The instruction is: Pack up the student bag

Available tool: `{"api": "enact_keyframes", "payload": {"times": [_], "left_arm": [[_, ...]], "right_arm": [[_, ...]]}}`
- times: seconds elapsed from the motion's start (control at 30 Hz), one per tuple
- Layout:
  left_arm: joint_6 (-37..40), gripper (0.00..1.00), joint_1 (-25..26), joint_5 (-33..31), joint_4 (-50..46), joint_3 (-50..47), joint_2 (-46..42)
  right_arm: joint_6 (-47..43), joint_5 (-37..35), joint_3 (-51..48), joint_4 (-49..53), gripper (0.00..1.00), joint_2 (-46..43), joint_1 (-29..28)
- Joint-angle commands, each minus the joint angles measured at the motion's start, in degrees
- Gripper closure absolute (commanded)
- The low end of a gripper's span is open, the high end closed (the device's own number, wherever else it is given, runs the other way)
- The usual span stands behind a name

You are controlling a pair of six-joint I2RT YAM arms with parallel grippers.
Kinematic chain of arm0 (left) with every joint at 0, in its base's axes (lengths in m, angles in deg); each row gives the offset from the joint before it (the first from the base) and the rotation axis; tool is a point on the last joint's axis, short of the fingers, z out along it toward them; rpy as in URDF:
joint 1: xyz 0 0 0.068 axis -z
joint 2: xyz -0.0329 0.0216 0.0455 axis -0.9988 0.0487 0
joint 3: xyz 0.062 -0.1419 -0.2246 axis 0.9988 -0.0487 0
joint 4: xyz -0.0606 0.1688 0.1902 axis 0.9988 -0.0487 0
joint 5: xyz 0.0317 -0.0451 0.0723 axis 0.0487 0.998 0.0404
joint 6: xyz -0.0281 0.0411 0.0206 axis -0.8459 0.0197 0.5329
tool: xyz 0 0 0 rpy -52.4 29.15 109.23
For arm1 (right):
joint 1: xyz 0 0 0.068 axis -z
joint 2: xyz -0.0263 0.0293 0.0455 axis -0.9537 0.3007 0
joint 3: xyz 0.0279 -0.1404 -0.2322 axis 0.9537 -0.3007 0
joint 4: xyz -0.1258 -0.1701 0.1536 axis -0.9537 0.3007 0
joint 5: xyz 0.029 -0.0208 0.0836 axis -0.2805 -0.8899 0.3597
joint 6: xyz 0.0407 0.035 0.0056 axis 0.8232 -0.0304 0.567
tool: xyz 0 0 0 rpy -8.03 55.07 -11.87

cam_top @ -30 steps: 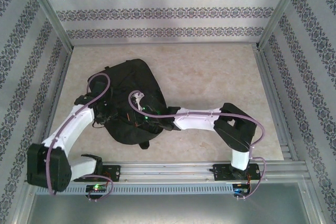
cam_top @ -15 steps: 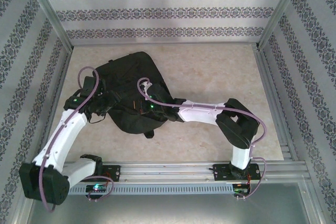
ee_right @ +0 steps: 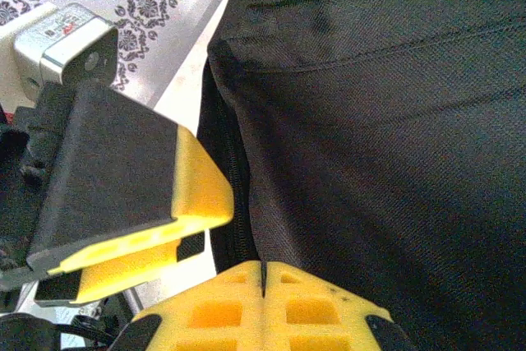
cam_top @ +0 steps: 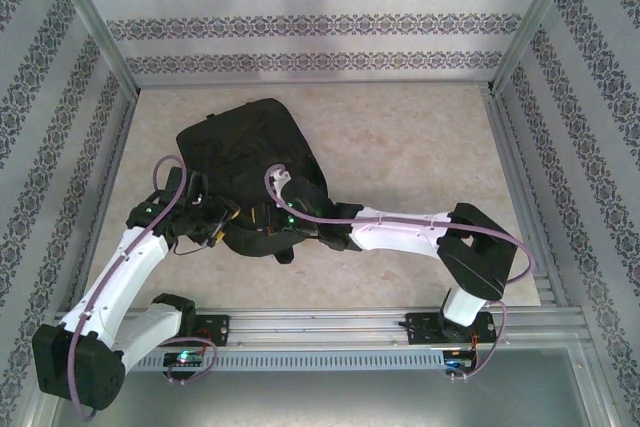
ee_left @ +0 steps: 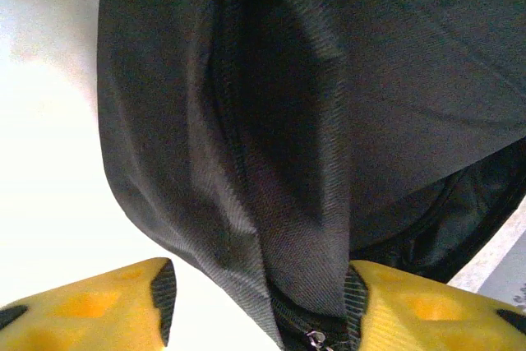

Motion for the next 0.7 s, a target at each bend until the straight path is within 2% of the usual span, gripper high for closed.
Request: {"api": "enact_keyframes", "payload": {"times": [0.0, 0.27, 0.6, 0.63, 0.67], "left_arm": [[-2.9, 0.48, 1.7, 0.0, -0.7, -1.9, -1.5], [-4.5, 0.58, 2.1, 0.5, 0.9, -7.0, -4.3], [-3.3, 0.57, 2.2, -0.6, 7.7, -9.5, -0.7], [-3.1, 0.58, 2.3, -0.8, 7.9, -9.6, -0.4], [-2.8, 0.65, 2.3, -1.2, 7.8, -9.6, -0.3]], "right_arm": [[-1.1, -2.6, 0.7, 0.3, 1.0, -0.2, -1.1], [-1.4, -3.4, 0.2, 0.2, 1.0, -0.3, -1.8], [-5.3, -4.3, 0.1, 2.6, 1.0, -1.5, -3.7], [-5.7, -4.4, -0.1, 2.8, 1.0, -1.7, -3.9], [-6.1, -4.4, -0.4, 2.9, 1.0, -1.9, -4.1]]}}
